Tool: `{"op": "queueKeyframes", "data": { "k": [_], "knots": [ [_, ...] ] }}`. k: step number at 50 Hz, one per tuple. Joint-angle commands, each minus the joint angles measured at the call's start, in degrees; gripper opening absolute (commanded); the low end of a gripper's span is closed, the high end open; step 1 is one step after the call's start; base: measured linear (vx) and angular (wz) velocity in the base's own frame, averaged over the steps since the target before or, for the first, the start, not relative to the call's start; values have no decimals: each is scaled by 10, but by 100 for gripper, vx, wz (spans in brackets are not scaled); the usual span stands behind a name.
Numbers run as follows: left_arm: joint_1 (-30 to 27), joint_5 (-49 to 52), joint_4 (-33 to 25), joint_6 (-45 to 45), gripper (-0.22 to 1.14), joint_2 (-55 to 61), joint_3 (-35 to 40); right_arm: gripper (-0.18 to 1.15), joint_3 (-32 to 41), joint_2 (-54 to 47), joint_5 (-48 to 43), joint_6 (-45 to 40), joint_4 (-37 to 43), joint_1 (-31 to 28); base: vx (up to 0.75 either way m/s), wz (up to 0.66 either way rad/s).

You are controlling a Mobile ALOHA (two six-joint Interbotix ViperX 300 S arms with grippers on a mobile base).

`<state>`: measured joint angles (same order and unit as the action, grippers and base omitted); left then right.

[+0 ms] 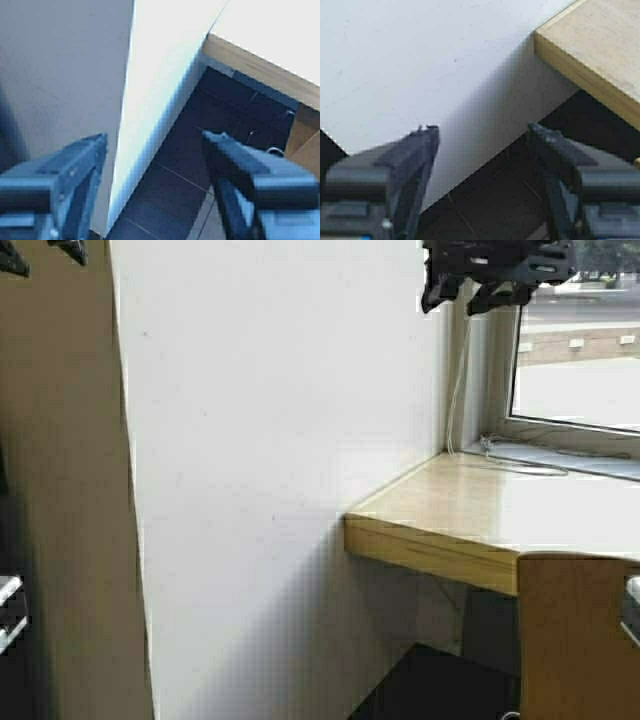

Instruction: Push the chairs under the table

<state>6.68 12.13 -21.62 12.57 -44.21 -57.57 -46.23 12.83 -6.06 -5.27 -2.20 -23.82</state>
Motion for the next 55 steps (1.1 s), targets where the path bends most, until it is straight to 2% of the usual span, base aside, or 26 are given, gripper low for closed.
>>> {"op": "queueKeyframes", "data": {
  "k": [1, 17, 55],
  "knots": [
    [2, -21, 2, 1, 91, 3, -2, 89, 18, 4, -5, -1, 1, 3, -26, 8],
    [1, -40, -1, -5, 91, 7, -22, 89, 57, -25, -2, -4, 5, -3, -28, 0],
    [1, -79, -1, -12, 91, 13, -24, 89, 48, -22, 32, -4, 8, -7, -37, 10]
  ]
}}
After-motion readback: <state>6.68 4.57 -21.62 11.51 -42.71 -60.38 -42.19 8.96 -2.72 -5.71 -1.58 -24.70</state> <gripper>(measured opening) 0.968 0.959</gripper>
